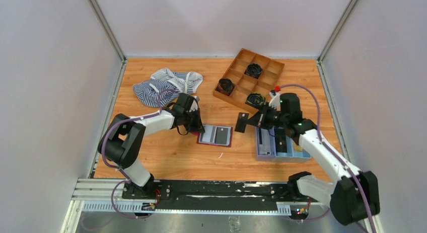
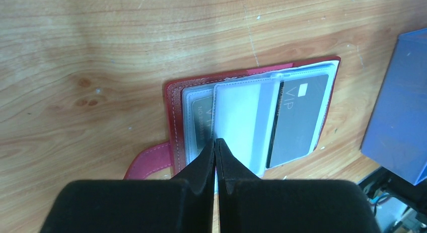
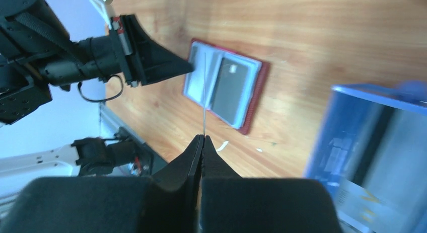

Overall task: Take the credit cards out of the card holder
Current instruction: Remove the credit card from the card holder, then place the credit card in the storage box.

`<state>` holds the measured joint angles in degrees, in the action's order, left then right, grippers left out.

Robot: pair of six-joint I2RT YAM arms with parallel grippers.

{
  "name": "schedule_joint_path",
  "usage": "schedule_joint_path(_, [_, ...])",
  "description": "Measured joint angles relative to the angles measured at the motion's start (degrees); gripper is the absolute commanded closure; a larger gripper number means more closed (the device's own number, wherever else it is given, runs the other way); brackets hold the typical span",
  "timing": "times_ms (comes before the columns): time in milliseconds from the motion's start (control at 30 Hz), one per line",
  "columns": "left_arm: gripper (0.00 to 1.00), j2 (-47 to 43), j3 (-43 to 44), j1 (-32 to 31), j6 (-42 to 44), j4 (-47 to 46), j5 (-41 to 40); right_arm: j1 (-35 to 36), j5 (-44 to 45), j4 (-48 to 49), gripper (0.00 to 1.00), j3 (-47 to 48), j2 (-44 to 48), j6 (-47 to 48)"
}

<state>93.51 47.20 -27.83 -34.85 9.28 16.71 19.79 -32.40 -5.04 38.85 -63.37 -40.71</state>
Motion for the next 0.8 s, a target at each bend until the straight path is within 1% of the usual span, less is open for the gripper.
schedule_joint_path(133, [1.0,-0.04,1.07,0.0,1.11,2.05,-1.2,-7.08,2.51,-11.13,1.0,1.88,8.46,5.2])
schedule_joint_path(333, [1.0,0.63,2.29,0.0,2.14,3.37,-1.7,-13.25,10.67,-26.38,1.0,4.81,17.55,11.19])
schedule_joint_path(567, [1.0,1.64,3.28,0.02,2.75,3.3,-1.31,-16.85,20.63,-37.48,1.0,8.85,18.91,16.37])
schedule_joint_path(800, [1.0,2.78,4.35,0.02,3.02,3.23,-0.85,-17.25,26.77,-42.53,1.0,10.82,18.03,19.52])
